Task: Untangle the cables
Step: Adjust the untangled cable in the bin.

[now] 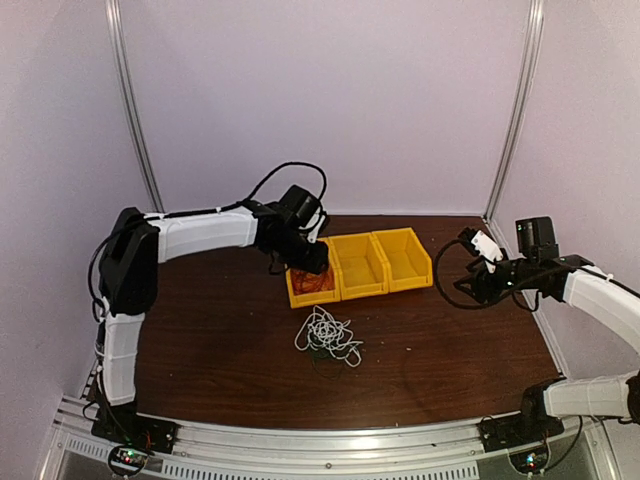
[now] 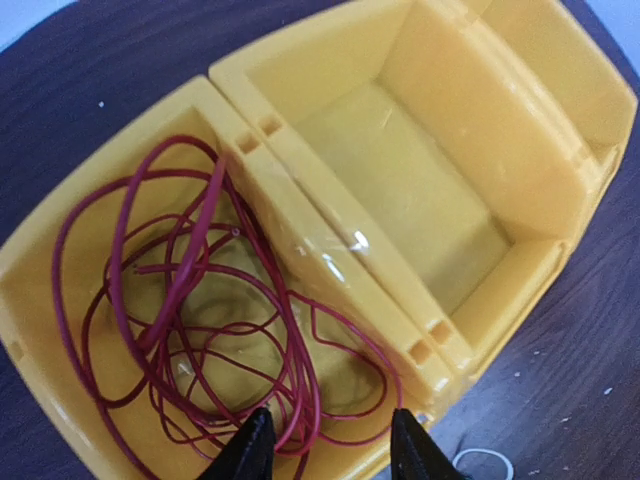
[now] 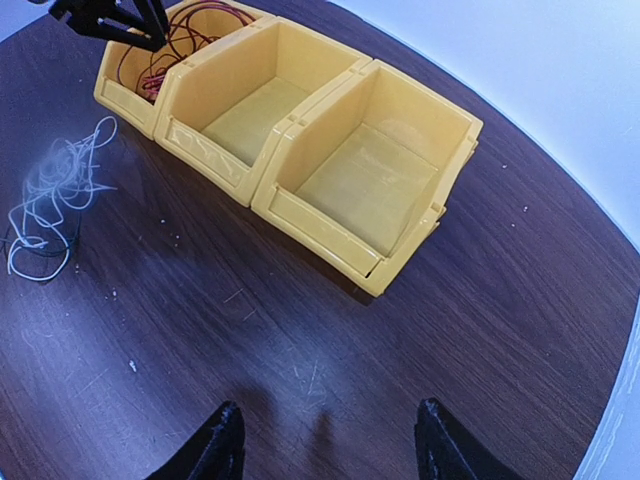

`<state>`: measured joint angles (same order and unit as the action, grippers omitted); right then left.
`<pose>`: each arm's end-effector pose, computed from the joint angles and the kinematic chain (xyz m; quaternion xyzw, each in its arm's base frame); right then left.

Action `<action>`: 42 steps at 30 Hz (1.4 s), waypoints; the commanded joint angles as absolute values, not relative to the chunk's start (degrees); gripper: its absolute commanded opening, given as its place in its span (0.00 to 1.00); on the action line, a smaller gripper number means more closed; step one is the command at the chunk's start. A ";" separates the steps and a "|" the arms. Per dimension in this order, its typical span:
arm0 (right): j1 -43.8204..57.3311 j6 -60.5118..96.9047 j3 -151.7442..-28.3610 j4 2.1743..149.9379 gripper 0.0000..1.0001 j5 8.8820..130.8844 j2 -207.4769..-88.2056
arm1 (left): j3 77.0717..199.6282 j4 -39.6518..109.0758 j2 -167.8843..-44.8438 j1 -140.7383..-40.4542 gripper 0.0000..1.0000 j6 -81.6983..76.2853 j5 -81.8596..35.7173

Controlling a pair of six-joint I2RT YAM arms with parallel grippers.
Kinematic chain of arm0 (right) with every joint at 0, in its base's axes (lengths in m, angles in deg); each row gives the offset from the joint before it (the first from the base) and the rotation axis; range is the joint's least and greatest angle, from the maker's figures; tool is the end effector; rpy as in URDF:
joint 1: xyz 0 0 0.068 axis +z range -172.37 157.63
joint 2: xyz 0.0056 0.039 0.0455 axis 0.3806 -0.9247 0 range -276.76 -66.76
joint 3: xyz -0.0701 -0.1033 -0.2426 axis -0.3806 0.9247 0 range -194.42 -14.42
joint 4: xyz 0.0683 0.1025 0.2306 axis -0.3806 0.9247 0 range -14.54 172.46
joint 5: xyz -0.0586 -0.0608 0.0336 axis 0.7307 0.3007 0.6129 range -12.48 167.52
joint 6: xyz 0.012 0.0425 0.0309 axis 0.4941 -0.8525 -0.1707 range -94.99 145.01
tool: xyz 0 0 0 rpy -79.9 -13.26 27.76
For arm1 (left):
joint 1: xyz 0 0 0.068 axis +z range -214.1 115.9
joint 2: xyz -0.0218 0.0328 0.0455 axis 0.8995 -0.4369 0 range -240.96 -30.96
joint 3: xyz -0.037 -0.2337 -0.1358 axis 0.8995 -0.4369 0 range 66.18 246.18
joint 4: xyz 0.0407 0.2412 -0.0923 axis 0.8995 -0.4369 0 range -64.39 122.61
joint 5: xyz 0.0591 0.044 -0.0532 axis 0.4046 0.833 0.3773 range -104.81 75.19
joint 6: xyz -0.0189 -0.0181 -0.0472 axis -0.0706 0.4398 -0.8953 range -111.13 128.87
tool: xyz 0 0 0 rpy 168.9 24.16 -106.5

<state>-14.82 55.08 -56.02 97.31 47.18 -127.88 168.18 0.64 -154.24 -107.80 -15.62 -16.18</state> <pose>0.2177 0.0469 0.2502 -0.3856 0.7978 0.1563 0.4364 0.3467 -0.3326 0.2133 0.1621 0.9350 -0.1861 0.2546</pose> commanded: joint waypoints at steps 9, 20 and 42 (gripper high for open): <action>-15.07 55.42 -55.46 97.89 0.58 47.86 -128.19 | 171.72 -3.62 -145.84 -105.08 0.53 -8.80 -10.02; -15.07 55.51 -55.38 97.87 0.58 48.24 -128.28 | 178.95 -3.62 -157.36 -103.03 0.59 -6.30 -10.47; -15.08 55.94 -55.33 98.18 0.59 48.08 -129.25 | 172.28 -1.22 -158.38 -103.03 0.00 -11.23 -16.52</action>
<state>-14.80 55.29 -56.02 97.96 47.46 -128.71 173.95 -1.89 -160.76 -103.03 -9.83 -14.06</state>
